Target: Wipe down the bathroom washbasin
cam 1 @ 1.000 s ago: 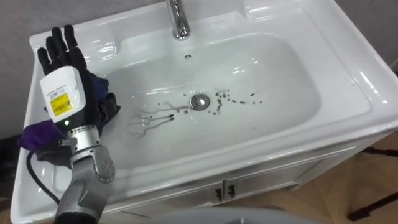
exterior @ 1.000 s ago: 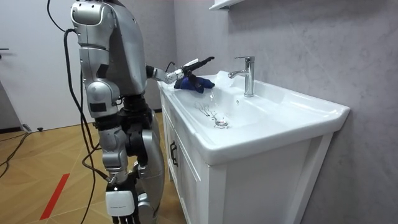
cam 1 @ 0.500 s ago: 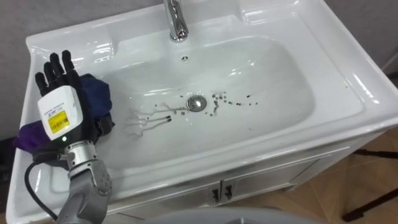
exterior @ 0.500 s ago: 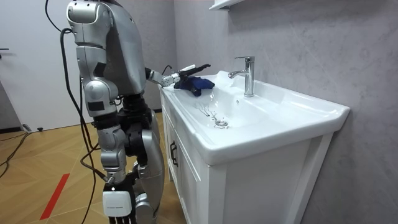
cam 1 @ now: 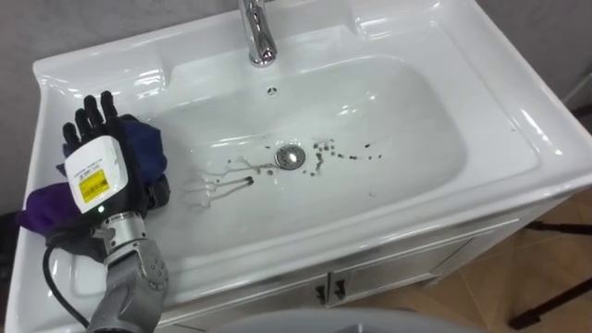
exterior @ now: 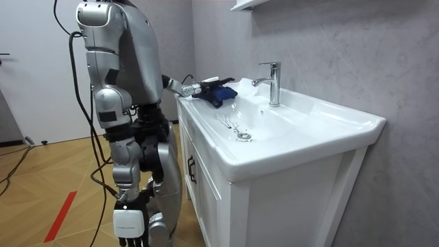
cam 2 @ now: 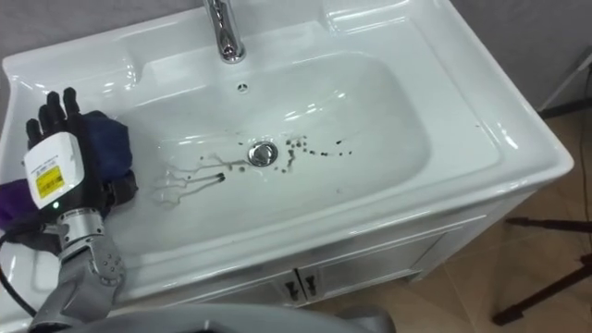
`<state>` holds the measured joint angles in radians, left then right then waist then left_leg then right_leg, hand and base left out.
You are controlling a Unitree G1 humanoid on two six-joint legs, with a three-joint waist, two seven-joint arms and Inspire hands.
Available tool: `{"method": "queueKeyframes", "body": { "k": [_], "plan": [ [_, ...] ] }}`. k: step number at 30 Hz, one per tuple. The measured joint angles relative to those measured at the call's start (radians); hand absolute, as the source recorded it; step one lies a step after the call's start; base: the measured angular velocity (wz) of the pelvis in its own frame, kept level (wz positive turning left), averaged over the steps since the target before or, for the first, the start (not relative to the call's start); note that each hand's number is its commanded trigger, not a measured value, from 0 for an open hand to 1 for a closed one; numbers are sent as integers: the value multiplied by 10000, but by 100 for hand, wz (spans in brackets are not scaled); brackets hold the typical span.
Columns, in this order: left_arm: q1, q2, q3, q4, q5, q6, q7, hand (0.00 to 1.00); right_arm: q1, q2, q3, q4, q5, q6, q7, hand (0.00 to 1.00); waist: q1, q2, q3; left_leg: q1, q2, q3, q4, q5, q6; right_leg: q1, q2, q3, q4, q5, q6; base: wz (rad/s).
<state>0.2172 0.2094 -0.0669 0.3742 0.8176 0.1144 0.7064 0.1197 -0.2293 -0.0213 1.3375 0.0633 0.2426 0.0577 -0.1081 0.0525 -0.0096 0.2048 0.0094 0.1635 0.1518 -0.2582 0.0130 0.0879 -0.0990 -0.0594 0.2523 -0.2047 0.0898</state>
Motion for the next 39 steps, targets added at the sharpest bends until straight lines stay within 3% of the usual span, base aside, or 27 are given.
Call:
{"method": "queueKeyframes", "body": {
  "k": [5,12,23,24,25,27,28,30,35,39],
  "plan": [
    [-52,4,-71,63,1,167,-274,0,-5,-20,4,2,-31,19,99,0,20,13,-10,9,0,13,3,0,0,10,1,-1,-12,0,0,0],
    [-71,2,-132,258,-9,327,-655,0,34,-21,-4,2,-160,421,90,0,8,91,-57,171,11,37,-6,0,-1,191,14,0,-53,0,0,0],
    [-184,27,-130,575,0,388,-1099,0,212,-53,-20,-183,-287,647,77,0,20,199,-69,337,105,41,-176,2,-33,309,141,1,-149,13,-24,-1],
    [-184,27,-131,575,0,389,-1103,8,205,-68,-22,-185,-279,646,66,0,33,200,-70,337,107,41,-170,4,-35,309,145,2,-149,13,-25,0],
    [-183,27,-130,575,0,389,-1104,44,200,-73,-29,-188,-273,646,59,0,40,201,-71,337,109,41,-169,4,-35,308,146,1,-149,13,-25,0],
    [-182,26,-130,574,-3,389,-1109,64,174,-74,-35,-212,-255,645,-31,0,65,199,-72,337,108,45,-170,4,-35,298,148,1,-144,14,-26,0],
    [-184,26,-129,574,-2,389,-1120,69,176,-81,-33,-231,-255,648,-35,0,77,196,-75,337,108,44,-169,4,-35,293,149,0,-136,14,-26,0],
    [-184,27,-123,574,-3,389,-1134,100,202,-91,-28,-286,-261,647,-34,0,89,195,-75,337,108,45,-167,4,-36,284,150,1,-129,13,-26,0],
    [-184,28,-87,572,0,388,-1171,100,233,-92,-39,-327,-291,651,-30,0,119,166,-93,337,108,48,-163,5,-37,276,151,3,-127,11,-29,0],
    [-185,48,111,569,86,386,-684,100,269,-89,-219,-599,-342,656,-30,0,155,49,-166,341,108,56,-139,7,-40,284,151,13,-127,8,-35,0]
  ]
}}
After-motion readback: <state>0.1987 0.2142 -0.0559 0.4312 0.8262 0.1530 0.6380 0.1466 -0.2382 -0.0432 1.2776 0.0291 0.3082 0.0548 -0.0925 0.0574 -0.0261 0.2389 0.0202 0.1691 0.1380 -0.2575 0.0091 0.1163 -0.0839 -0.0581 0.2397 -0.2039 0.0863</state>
